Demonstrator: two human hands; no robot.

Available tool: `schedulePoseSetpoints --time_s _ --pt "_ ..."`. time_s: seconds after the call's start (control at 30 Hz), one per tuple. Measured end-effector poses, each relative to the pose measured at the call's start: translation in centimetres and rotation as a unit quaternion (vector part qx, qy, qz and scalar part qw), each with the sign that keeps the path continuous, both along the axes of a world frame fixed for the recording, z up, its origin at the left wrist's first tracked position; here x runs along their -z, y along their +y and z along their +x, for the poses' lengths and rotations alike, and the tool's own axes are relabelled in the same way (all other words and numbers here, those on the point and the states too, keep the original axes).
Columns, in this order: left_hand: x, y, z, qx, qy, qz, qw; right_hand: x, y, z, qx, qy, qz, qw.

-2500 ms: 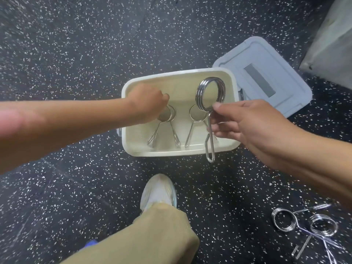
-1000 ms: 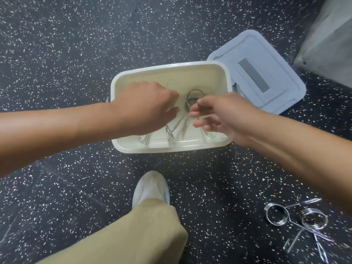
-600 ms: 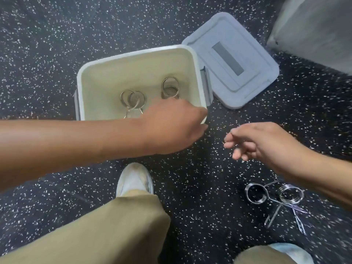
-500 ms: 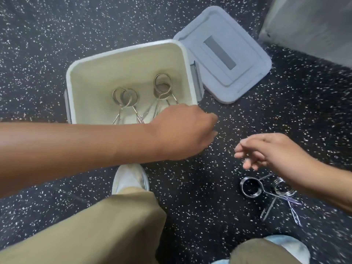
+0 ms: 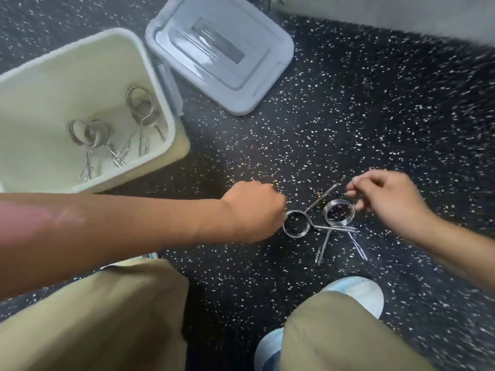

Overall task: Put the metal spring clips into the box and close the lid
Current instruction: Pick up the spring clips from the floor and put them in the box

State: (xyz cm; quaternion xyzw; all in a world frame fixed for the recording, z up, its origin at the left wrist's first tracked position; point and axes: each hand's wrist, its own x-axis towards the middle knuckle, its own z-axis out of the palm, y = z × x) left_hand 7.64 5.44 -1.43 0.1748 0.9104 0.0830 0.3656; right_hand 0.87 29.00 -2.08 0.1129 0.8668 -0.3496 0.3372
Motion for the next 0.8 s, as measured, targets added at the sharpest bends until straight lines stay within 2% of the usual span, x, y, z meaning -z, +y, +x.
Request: schedulePoseSetpoints --time_s 0.13,0.33,0.6,0.8 --pt "2.0 2.4 0.2 0.004 -0.070 -0.055 0.996 0.9 1.7 1.2 -0.020 0.044 0.048 0.998" --pt "4.1 4.3 0.4 -0.024 -0.075 -0.087 0.993 1.9 3.2 3.6 -0.005 0.033 0.025 0.999" --pt "5.5 5.0 -0.1 -0.186 -0.113 -0.036 0.975 2.4 3.7 4.9 0.073 0.005 0.019 0.997" --pt "4.8 2.9 -0.3 -0.200 -0.090 0.001 0.976 3.3 3.5 5.8 0.159 -0.053 0.027 0.985"
